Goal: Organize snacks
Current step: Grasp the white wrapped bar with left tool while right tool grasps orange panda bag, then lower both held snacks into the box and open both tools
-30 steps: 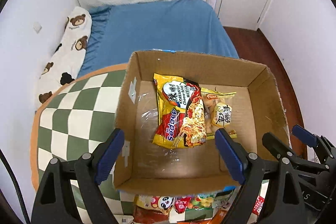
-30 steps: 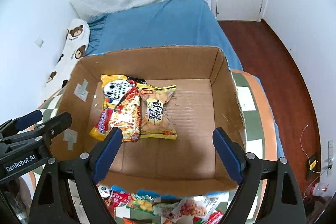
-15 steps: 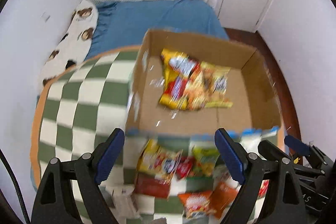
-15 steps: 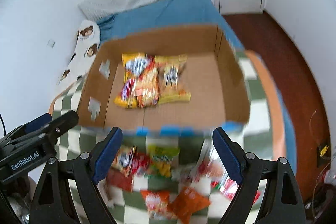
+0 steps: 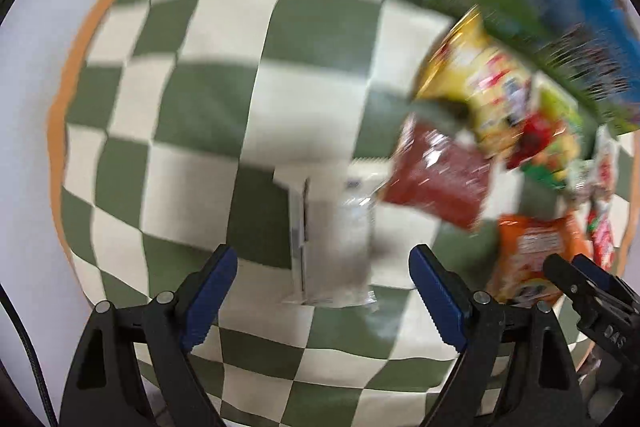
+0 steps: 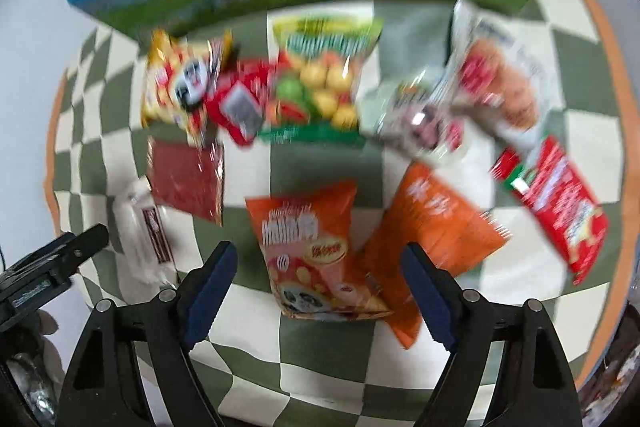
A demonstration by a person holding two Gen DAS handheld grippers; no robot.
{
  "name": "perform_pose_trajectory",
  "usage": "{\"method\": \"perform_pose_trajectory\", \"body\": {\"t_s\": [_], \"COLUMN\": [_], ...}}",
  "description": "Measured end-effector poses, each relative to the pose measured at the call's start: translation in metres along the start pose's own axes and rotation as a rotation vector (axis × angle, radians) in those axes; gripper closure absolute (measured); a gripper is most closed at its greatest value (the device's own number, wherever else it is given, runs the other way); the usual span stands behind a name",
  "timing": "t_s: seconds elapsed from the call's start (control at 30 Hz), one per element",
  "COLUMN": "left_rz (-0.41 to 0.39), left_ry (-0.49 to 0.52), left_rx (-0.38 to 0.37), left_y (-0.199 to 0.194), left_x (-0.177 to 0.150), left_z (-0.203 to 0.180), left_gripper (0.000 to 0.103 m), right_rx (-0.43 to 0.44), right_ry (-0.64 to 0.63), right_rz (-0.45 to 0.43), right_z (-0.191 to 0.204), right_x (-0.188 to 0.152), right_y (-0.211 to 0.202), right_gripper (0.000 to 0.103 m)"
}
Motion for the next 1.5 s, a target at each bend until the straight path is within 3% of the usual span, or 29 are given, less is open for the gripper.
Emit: {"method": "perform_pose_trajectory", "body": {"t_s": [0.1,0.17,0.2,0.27,0.4,0.6,0.73,0.9,1.03,1.2,1.5], "left_rz": [0.055,0.064,0.056,0.055,0.030,0.075,0.111,0.109,0.085,0.056,0.007], "left_ry": [-0.011,-0.017,-0.015,-0.010,0.012,0.054,0.054,0.042,0.036,0.043,0.047], "left_rx": [0.003,-0.002,0.002,-0.007,-0.006,-0.064,-0.075,-0.071,-0.056,-0.045,-0.119], "left_y": [0.028,0.039,0.042,0.044,0.039,0.038,0.055,0.062,0.050,0.031,-0.022], "left_x": [-0.001,0.000,0.001,-0.001,-0.014,-0.059,-0.060,-0.059,-0.069,-0.074,-0.072], "left_z": [-0.002,-0.005,-0.007,-0.012,-0.022,-0.037,-0.040,-0.037,-0.045,-0.052,-0.055], "left_gripper": [0.015,0.018,0.025,0.050,0.052,0.055,0.045,0.046,0.048,0.050,0.050], "right_rx": [-0.016,-0.023,-0.022,-0.038,-0.029,0.025,0.040,0.015,-0.016,-0.026,0.049], "right_ry": [-0.012,-0.017,-0.018,-0.026,-0.030,-0.006,0.020,0.004,-0.020,-0.040,-0.058], "right_rz": [0.032,0.048,0.057,0.058,0.055,0.123,0.154,0.177,0.184,0.152,0.122], "right_z": [0.002,0.003,0.004,0.004,0.004,0.004,0.000,0.002,0.010,0.017,0.021], "right_x": [-0.006,-0.009,-0.010,-0.011,-0.017,-0.044,-0.053,-0.063,-0.065,-0.068,-0.070], "right_y": [0.020,0.030,0.034,0.039,0.042,0.048,0.056,0.070,0.079,0.085,0.040], "right_gripper": [0.017,0.030,0.035,0.045,0.049,0.050,0.048,0.041,0.040,0.049,0.052]}}
Point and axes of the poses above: each gripper's, at about its wrist camera, not at the fingertips, and y roughly the way its jaws point, z to its left, x to its top, the point moved 8 cm from there along y, roughly the way its jaws point, and after that the axes turned 10 degrees about x, right-handed, at the moved point
